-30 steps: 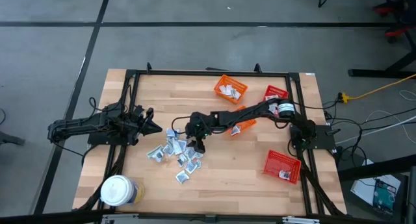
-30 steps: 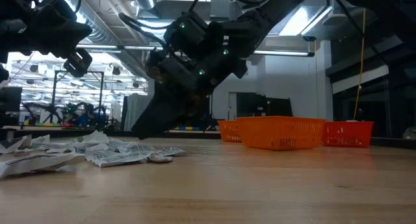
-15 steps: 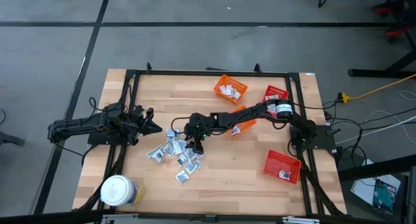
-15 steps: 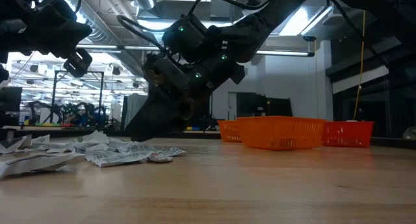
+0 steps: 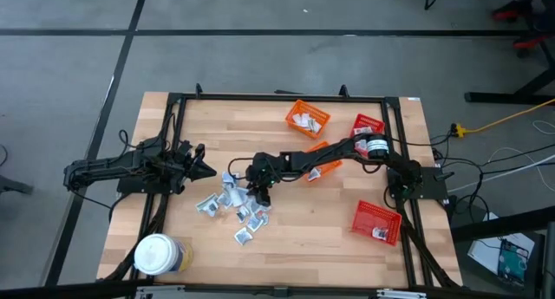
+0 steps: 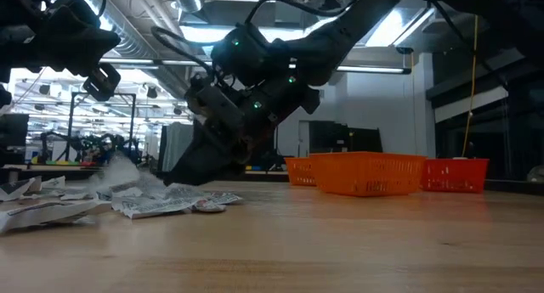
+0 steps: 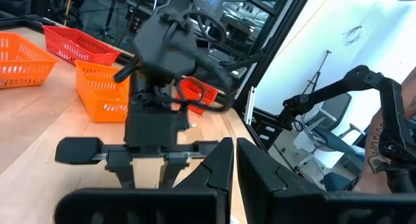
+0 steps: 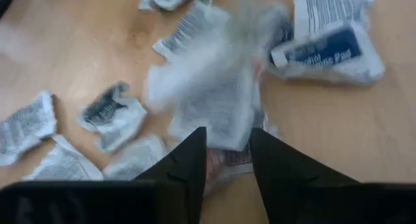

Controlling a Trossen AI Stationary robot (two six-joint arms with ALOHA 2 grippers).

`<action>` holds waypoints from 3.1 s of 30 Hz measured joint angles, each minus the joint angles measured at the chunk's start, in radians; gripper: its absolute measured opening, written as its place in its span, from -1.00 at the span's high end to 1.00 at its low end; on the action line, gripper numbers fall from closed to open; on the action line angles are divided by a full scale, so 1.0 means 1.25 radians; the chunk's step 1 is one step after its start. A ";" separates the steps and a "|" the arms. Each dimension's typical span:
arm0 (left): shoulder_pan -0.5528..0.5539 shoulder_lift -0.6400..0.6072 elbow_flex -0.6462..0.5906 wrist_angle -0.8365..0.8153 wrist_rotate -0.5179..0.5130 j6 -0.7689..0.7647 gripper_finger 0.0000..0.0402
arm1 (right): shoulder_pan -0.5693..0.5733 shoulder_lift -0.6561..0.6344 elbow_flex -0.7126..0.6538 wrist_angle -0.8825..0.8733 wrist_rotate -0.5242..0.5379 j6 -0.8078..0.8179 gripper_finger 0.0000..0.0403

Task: Pick & Place First Aid Supplies
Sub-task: Put the orange ointment pack into the top red bin, then put the blue alcohol pad into the bottom orange bin

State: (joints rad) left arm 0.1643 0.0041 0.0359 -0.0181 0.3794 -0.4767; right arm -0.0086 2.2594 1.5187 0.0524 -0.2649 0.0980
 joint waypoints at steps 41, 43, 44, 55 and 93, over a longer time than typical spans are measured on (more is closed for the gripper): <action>0.000 0.000 0.000 0.000 0.000 0.000 0.92 | -0.061 0.008 0.012 0.004 -0.102 0.220 0.44; 0.000 0.000 0.000 0.000 0.000 0.000 0.92 | -0.061 0.008 0.012 0.006 -0.118 0.242 0.36; 0.000 0.000 0.000 0.000 0.000 0.000 0.92 | -0.061 0.008 0.012 0.005 -0.127 0.253 0.34; 0.000 0.000 0.000 0.000 0.000 0.000 0.92 | -0.056 0.029 0.016 0.047 -0.174 0.328 0.28; 0.000 0.000 0.000 0.000 0.000 0.000 0.92 | -0.003 0.047 0.078 -0.037 -0.071 0.208 0.97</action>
State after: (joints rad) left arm 0.1646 0.0043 0.0360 -0.0181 0.3795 -0.4767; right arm -0.0124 2.3185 1.6157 0.0062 -0.3539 0.3575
